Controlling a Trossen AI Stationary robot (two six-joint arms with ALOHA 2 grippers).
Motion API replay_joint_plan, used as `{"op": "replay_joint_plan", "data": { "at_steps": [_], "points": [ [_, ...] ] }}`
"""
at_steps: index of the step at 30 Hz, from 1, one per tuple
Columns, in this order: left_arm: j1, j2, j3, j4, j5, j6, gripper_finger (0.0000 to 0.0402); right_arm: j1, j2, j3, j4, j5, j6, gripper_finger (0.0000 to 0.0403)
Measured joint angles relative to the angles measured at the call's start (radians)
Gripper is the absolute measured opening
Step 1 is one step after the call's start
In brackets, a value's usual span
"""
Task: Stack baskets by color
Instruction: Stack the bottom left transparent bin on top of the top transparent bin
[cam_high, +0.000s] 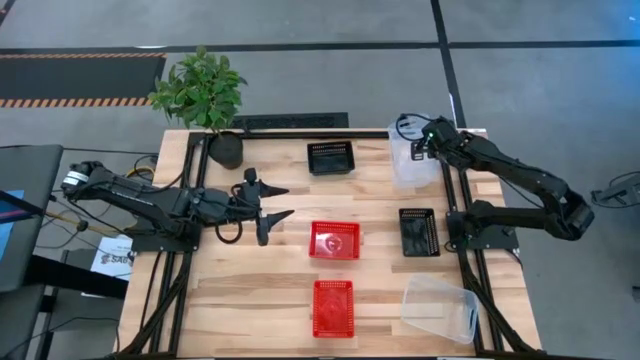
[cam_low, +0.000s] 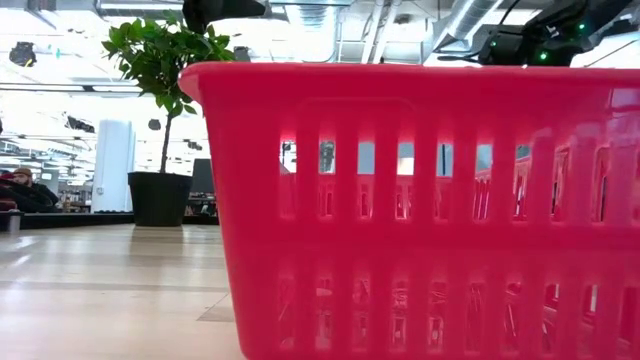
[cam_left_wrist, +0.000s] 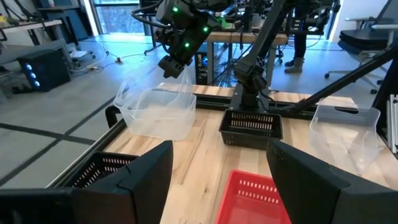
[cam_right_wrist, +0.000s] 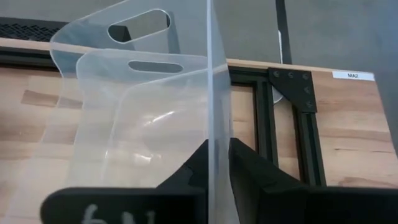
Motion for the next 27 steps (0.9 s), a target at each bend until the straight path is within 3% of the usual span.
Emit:
{"op": "replay_joint_plan", "data": {
  "at_steps": [9,14,16,27],
  "points": [
    [0.0,0.0,0.0,0.001,0.0,-0.004,0.0247,0.0,0.0,0.0,0.005,0.0,0.013,0.0069],
    [0.0,0.0,0.0,0.001,0.0,-0.004,0.0247,0.0,0.0,-0.002,0.006,0.0,0.006,0.0025],
    [0.0,0.0,0.0,0.001,0.0,-0.004,0.0247,0.001,-0.001,-0.02,0.029,0.002,0.011,0.001],
    [0.0,0.001,0.0,0.001,-0.013,-0.004,0.0247,0.0,-0.083,-0.188,0.18,-0.009,0.034,0.0016]
  ]
}}
